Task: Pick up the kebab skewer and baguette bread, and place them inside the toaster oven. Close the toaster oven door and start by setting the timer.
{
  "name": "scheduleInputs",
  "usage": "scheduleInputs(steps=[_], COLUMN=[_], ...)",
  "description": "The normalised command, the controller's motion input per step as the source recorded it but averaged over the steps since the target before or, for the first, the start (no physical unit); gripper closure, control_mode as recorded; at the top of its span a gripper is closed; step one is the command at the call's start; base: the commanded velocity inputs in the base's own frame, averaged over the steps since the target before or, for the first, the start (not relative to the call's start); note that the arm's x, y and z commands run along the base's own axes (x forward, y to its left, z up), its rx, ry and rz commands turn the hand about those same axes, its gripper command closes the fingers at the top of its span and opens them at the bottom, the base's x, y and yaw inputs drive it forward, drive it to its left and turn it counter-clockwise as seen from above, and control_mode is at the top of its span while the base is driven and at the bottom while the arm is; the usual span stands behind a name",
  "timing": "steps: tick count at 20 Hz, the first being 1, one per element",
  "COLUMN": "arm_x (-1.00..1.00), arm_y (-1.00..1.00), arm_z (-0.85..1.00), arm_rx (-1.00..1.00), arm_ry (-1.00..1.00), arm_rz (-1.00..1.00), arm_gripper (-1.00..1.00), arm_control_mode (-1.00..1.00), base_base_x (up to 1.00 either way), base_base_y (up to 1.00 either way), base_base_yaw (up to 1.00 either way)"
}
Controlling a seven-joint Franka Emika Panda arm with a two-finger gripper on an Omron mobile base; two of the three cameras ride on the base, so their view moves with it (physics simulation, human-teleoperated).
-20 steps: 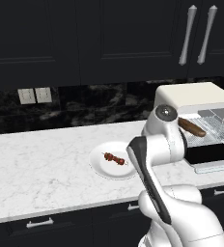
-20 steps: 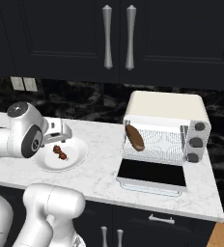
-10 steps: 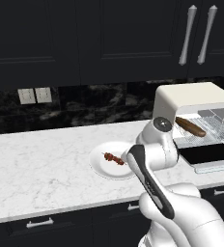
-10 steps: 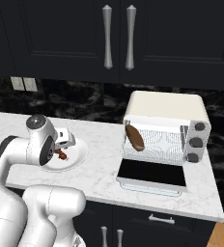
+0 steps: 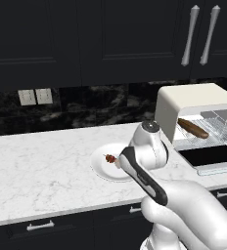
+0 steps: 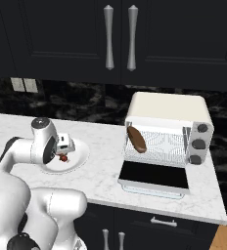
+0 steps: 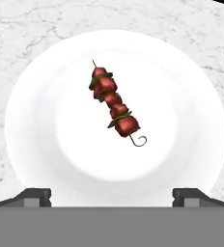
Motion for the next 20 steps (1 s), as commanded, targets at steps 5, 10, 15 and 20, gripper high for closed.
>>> scheduleInputs(steps=[5,10,15,20], arm_x=[0.38,0.37,0.22,0.05], arm_y=[0.04,0.06,0.13,0.02], arm_z=[-0.31,-0.28,-0.32,-0.29], arm_rx=[0.0,-0.01,-0.04,-0.05], arm_ry=[0.13,0.01,0.0,0.0], arm_rz=[0.0,0.0,0.0,0.0], arm_gripper=[-1.0,-1.0,-1.0,-1.0], arm_control_mode=[-1.0,-1.0,-1.0,-1.0], base_base_x=[0.0,0.0,0.0,0.0], base_base_y=[0.0,0.0,0.0,0.0], base_base_yaw=[0.0,0.0,0.0,0.0])
